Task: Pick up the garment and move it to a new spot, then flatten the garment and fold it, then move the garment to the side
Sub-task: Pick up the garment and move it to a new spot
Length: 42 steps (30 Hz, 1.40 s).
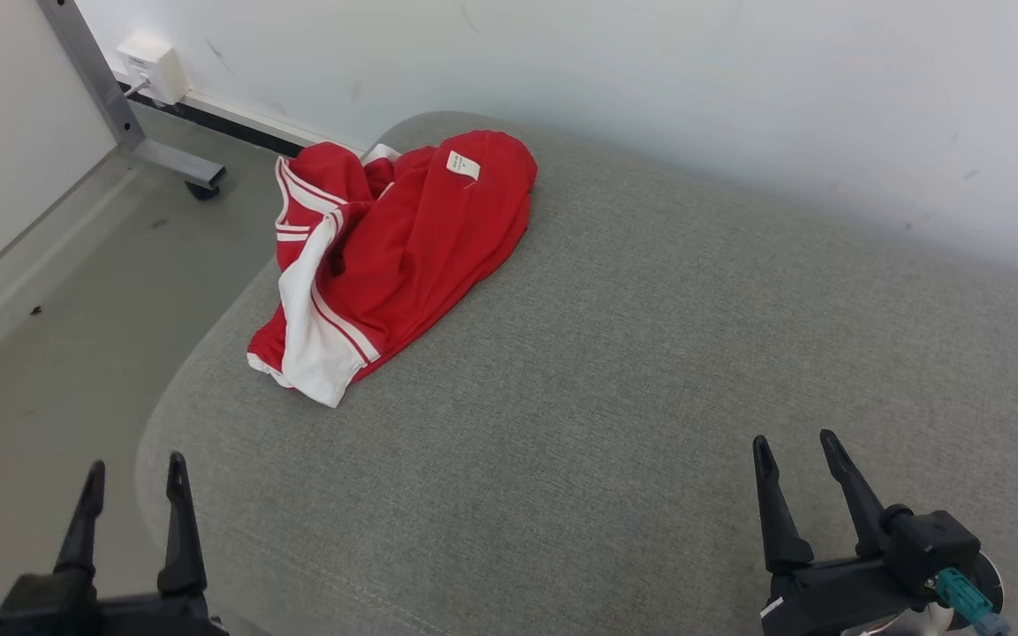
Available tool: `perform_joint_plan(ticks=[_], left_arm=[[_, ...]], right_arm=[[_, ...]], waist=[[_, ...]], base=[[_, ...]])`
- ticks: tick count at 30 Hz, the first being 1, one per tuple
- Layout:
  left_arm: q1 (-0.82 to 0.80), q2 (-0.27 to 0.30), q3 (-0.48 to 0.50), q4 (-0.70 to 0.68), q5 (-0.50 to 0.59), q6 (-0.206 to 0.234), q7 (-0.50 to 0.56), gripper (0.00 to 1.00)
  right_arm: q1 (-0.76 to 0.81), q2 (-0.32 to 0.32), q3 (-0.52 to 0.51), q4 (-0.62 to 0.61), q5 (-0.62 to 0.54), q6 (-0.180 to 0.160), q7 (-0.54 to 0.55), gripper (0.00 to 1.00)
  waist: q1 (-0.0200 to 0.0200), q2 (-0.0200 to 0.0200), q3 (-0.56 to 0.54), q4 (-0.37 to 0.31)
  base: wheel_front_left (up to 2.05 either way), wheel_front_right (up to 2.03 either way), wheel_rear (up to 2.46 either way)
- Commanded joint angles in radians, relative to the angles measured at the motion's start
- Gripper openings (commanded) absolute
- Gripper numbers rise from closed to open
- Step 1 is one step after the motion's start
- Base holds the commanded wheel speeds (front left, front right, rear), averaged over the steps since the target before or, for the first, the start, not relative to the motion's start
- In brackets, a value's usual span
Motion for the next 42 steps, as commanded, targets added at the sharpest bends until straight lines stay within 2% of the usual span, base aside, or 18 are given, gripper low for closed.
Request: perform_joint_plan(ticks=[1,8,17,22,32,42], left_arm=[[-0.048,0.016,0.006,0.018,-0.015,-0.004,-0.003,1.00],[-0.223,0.067,0.015,0.093,-0.056,-0.018,-0.003,1.00],[-0.500,0.191,0.068,0.197,-0.105,-0.028,-0.002,1.00],[-0.616,0.258,0.067,0.276,-0.123,-0.030,0.021,1.00],[-0.736,0.376,0.007,0.486,-0.168,-0.034,0.127,1.00],[-0.762,0.442,-0.147,0.703,-0.288,-0.034,0.260,1.00]], right_arm=[[0.000,-0.002,-0.007,-0.012,-0.016,-0.002,0.003,1.00],[-0.033,-0.003,-0.030,-0.051,-0.050,-0.002,0.025,1.00],[-0.075,-0.007,-0.091,-0.137,-0.092,-0.002,0.038,1.00],[-0.083,-0.008,-0.122,-0.164,-0.096,-0.002,0.033,1.00],[-0.099,-0.003,-0.127,-0.174,-0.089,-0.002,0.022,1.00],[-0.115,-0.002,-0.127,-0.166,-0.088,-0.002,0.017,1.00]], waist=[[0.0000,-0.0001,0.027,-0.033],[0.0000,-0.0001,0.121,-0.136],[0.0000,-0.0001,0.272,-0.299],[0.0000,-0.0001,0.317,-0.355],[0.0000,-0.0001,0.354,-0.419],[0.0000,-0.0001,0.360,-0.454]], base=[[0.00,0.00,0.00],[0.00,0.00,0.00],[0.00,0.00,0.00],[0.00,0.00,0.00],[0.00,0.00,0.00],[0.00,0.00,0.00]])
